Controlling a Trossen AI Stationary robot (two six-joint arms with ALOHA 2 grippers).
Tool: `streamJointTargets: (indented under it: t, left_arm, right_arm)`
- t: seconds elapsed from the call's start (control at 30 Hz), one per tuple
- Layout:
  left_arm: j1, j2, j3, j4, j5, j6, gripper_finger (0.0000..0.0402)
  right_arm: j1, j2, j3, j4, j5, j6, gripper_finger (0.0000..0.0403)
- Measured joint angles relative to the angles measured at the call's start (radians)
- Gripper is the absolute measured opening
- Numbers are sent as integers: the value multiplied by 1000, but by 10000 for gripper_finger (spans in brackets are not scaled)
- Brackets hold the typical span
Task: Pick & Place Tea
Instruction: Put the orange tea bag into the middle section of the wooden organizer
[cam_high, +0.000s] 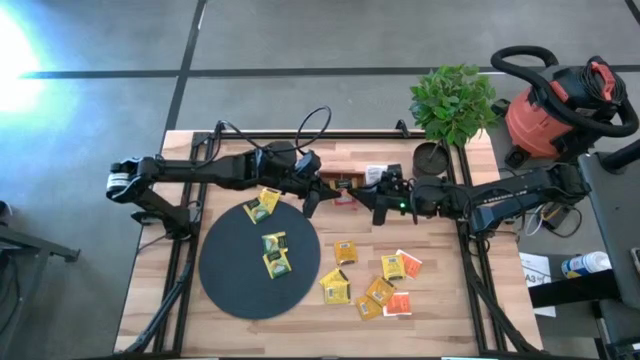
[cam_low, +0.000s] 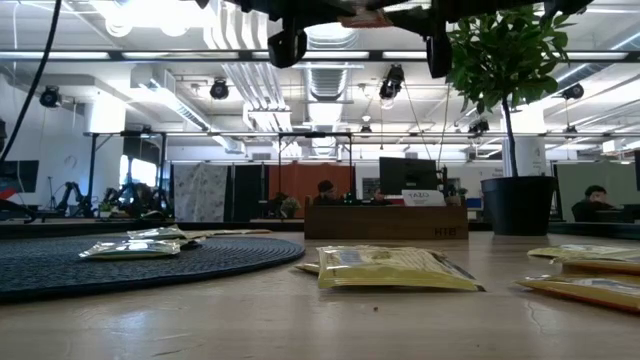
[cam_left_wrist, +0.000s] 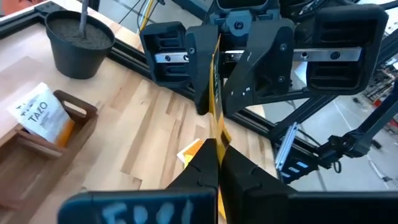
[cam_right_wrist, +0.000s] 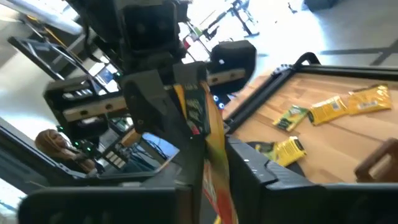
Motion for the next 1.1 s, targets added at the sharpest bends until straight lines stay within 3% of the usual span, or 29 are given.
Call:
streamJointTargets:
  t: [0.3,0.53,0.8,0.97,1.1]
  left_arm:
    - [3,0,0,-171,-94,166,1]
    - [74,0,-101,-141,-128,306,0]
    - [280,8,-302,208,91,335,0]
    - [359,82,-329,242,198,392,0]
    - [355,141,-302,236,302,424,0]
  right_arm:
    - [-6,-31,0,-181,-11,-7,157]
    - [-6,-44,0,-247,-68,-5,182]
    - [-6,-44,0,-250,-65,9,183]
    - [-15,-44,0,-278,-59,78,182]
    - [-36,-44,0,-322,-83,131,182]
